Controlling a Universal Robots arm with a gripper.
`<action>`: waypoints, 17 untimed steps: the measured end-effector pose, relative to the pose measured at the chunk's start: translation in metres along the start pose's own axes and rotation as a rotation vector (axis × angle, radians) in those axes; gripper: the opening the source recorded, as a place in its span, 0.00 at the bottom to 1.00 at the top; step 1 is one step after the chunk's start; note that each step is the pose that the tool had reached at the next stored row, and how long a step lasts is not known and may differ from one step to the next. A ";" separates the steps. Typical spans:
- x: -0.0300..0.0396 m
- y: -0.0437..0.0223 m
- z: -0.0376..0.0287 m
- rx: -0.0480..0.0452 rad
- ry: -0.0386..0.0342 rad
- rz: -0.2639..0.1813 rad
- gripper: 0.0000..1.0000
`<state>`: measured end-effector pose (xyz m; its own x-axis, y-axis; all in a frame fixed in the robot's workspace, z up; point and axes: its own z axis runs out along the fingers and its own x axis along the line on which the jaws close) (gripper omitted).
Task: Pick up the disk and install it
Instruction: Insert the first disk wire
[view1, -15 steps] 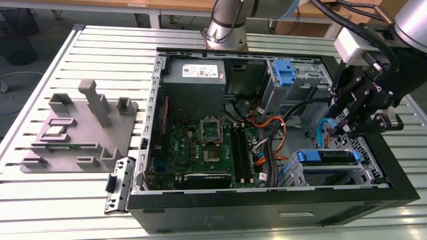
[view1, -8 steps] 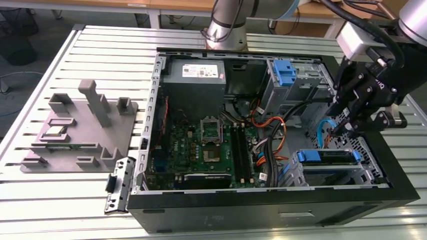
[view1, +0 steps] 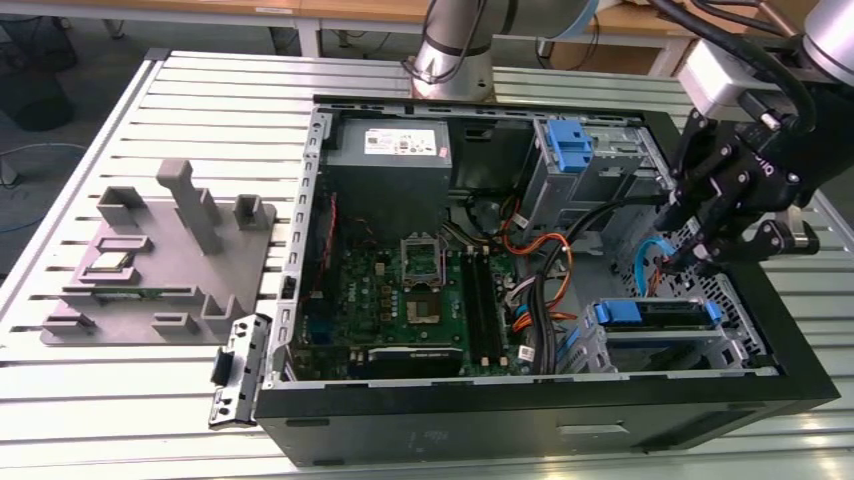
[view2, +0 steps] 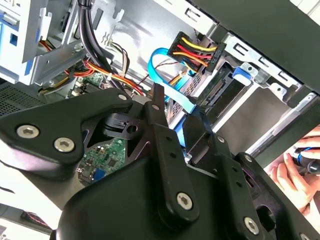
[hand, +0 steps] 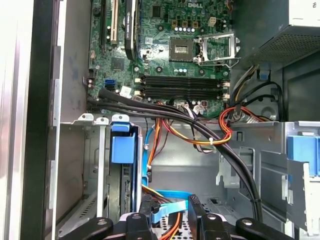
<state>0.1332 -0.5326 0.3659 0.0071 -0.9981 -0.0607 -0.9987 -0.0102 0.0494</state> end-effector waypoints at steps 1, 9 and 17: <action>0.0000 -0.0009 0.0000 -0.0001 0.0009 0.000 0.42; 0.0001 -0.0041 0.0008 -0.0005 0.0070 0.000 0.42; 0.0001 -0.0042 0.0010 -0.0006 0.0076 0.000 0.42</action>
<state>0.1373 -0.5326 0.3647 0.0071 -0.9986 -0.0532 -0.9987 -0.0098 0.0500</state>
